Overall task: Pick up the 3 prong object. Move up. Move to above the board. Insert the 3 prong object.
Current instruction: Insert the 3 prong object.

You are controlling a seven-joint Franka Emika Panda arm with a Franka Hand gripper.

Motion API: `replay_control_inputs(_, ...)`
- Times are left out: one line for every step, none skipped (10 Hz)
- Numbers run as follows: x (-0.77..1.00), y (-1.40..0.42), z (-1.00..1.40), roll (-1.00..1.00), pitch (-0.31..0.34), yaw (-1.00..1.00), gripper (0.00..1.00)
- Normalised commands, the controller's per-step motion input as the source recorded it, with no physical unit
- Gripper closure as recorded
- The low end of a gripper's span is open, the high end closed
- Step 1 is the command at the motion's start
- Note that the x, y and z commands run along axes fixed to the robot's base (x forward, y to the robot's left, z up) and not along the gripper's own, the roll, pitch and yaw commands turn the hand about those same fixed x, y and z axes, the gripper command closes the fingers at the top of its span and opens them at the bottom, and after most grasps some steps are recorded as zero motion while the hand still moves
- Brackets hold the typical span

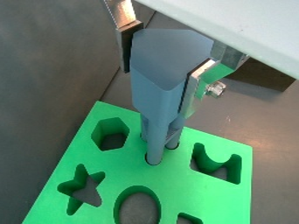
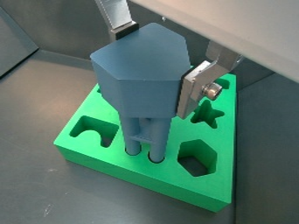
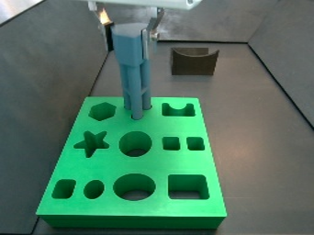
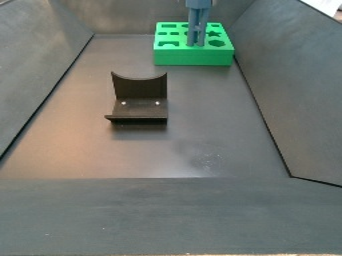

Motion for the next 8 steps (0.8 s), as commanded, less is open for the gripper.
replay_control_inputs(0.00, 0.00, -0.15, 0.00, -0.039, 0.01, 1.00)
replay_control_inputs(-0.05, 0.00, -0.22, 0.09, -0.019, 0.03, 1.00)
replay_control_inputs(0.00, -0.17, -0.13, 0.17, 0.000, 0.03, 1.00)
replay_control_inputs(0.00, -0.31, -0.11, 0.37, 0.053, 0.06, 1.00)
replay_control_inputs(0.02, -0.37, -0.34, 0.48, 0.054, 0.04, 1.00)
replay_control_inputs(0.14, -0.42, -0.43, 0.45, 0.011, 0.11, 1.00)
replay_control_inputs(0.39, -0.38, -0.49, 0.39, 0.004, 0.11, 1.00)
replay_control_inputs(0.66, -0.38, -0.51, 0.38, 0.007, 0.17, 1.00)
